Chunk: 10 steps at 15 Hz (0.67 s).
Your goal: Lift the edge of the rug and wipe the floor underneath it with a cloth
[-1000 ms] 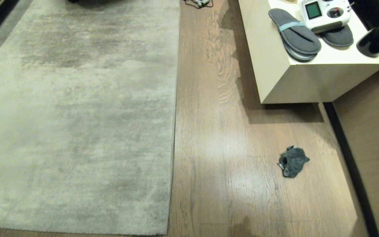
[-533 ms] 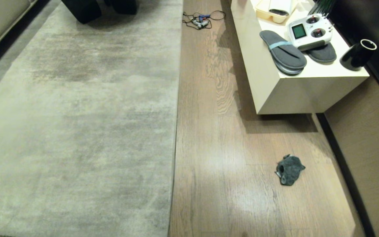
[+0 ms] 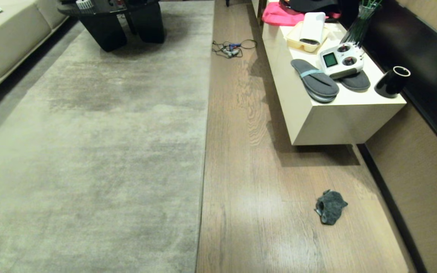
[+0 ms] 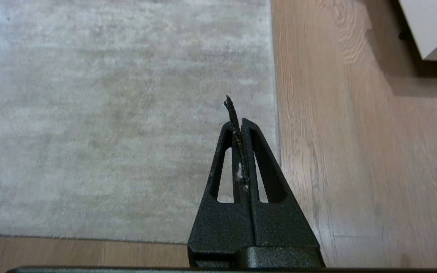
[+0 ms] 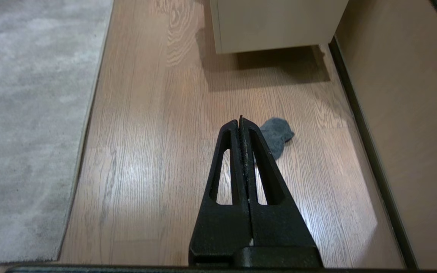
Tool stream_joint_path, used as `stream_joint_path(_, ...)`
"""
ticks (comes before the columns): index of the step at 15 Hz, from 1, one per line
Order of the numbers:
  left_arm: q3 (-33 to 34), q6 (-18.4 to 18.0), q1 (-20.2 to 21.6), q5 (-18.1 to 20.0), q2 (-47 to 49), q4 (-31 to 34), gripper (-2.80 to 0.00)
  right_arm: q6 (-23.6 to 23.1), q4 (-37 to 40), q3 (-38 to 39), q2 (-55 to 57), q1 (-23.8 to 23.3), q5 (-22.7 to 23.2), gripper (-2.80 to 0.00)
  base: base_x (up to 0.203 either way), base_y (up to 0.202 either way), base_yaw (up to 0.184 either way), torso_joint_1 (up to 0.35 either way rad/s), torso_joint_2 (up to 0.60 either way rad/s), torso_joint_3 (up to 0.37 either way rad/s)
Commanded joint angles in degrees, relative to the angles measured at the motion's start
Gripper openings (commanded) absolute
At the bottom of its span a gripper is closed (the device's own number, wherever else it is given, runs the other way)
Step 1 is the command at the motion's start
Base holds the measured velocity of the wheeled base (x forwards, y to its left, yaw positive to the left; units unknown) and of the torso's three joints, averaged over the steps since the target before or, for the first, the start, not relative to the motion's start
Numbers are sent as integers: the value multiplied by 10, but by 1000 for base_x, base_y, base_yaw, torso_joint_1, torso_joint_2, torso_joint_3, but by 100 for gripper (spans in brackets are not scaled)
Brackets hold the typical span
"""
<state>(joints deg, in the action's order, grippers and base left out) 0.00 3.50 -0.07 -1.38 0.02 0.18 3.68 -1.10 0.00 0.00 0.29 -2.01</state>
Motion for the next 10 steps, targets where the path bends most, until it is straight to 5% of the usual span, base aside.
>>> stream_joint_path(1, 0, 0, 0, 0, 1, 0, -280, 0, 0, 0, 1, 0, 0, -280, 0, 0, 0, 2, 3, 203)
stream_joint_path(10, 0, 0, 0, 0, 1, 0, -280, 0, 0, 0, 1, 1, 0, -280, 0, 0, 0, 3, 2, 205)
